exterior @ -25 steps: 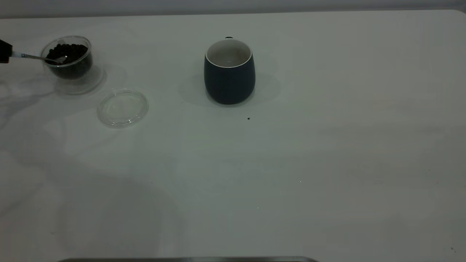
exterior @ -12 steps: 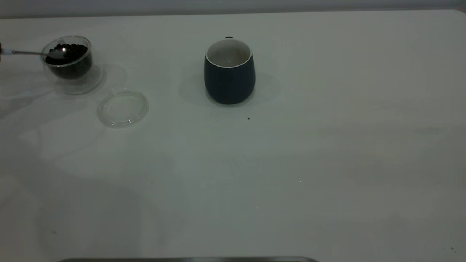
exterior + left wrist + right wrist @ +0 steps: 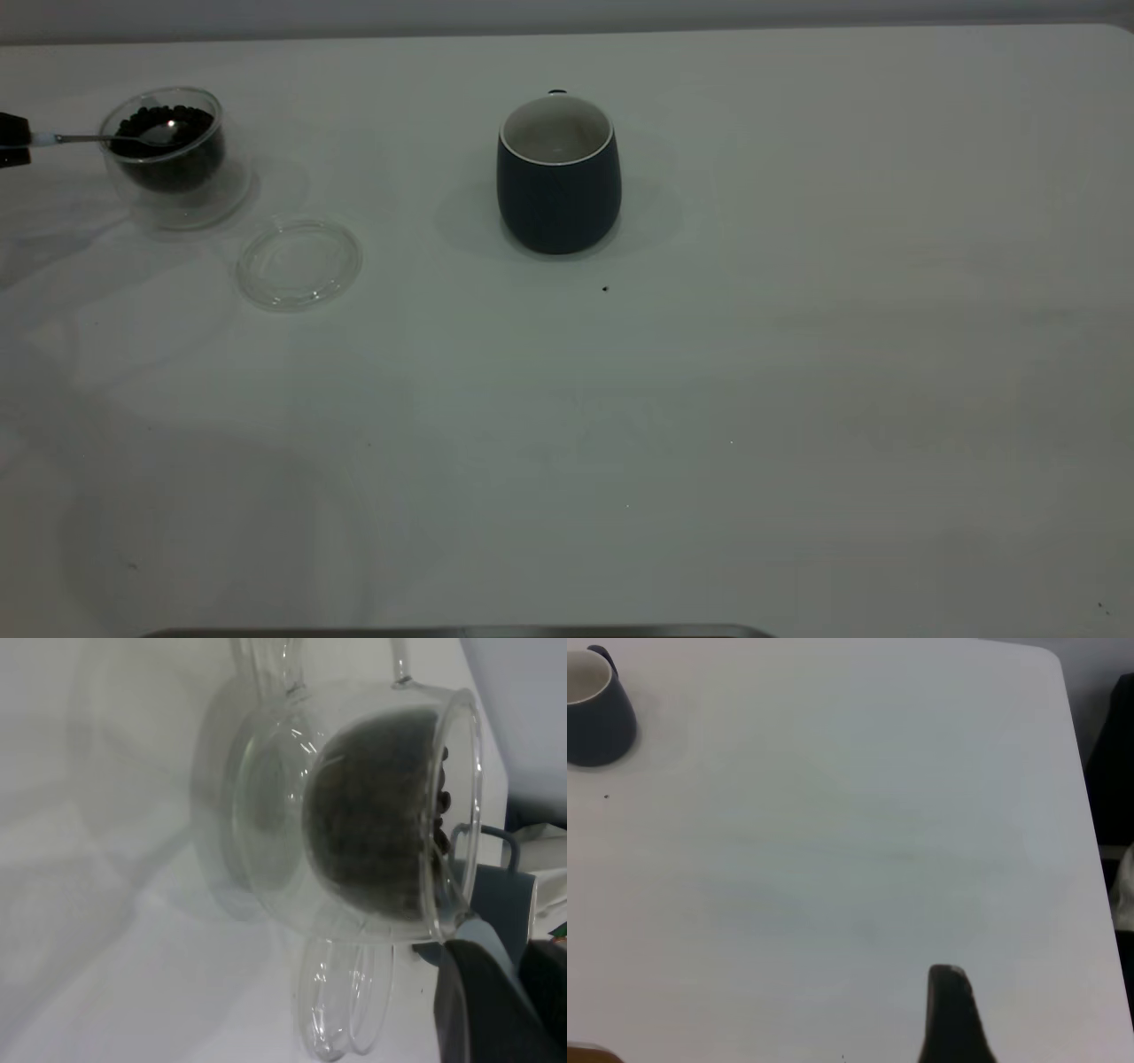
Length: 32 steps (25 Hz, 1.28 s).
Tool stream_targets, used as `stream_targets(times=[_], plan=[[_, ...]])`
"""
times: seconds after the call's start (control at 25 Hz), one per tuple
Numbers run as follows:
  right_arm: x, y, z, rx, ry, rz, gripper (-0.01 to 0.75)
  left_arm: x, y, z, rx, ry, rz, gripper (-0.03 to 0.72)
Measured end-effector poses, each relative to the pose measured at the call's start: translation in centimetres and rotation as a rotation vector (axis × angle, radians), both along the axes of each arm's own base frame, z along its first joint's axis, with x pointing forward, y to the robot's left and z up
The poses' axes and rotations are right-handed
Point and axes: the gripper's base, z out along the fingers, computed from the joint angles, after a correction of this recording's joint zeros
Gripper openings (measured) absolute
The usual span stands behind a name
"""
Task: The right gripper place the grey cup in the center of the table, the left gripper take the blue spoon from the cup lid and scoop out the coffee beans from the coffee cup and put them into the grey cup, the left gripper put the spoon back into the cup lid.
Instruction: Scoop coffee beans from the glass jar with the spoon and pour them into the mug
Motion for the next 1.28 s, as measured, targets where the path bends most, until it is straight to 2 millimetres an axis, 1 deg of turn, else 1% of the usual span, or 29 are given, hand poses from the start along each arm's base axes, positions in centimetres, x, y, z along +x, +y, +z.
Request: stream_targets(times=[0.2, 0.32, 0.56, 1.12, 1.28], plan=[[0.0, 0.0, 0.0, 0.0, 0.0, 0.0, 0.462, 0.1, -0.9, -1.0, -0.033, -0.003, -0.021, 0.123], [0.0, 0.0, 0.0, 0.0, 0.0, 0.0, 0.462, 0.1, -1.2, -0.9, -0.04, -0.015, -0.041, 0.123], [0.0, 0.0, 0.0, 0.0, 0.0, 0.0, 0.462, 0.3, -1.3, -0.7, -0.06, -0.029, -0.028, 0.123], [0.0, 0.0, 0.0, 0.0, 0.0, 0.0, 0.462, -0.3, 0.3, -0.7, -0.064, -0.037, 0.017, 0.123], [0.0, 0.0, 0.0, 0.0, 0.0, 0.0, 0.462, -0.4, 0.3, -0.7, -0.058, -0.032, 0.008, 0.123]])
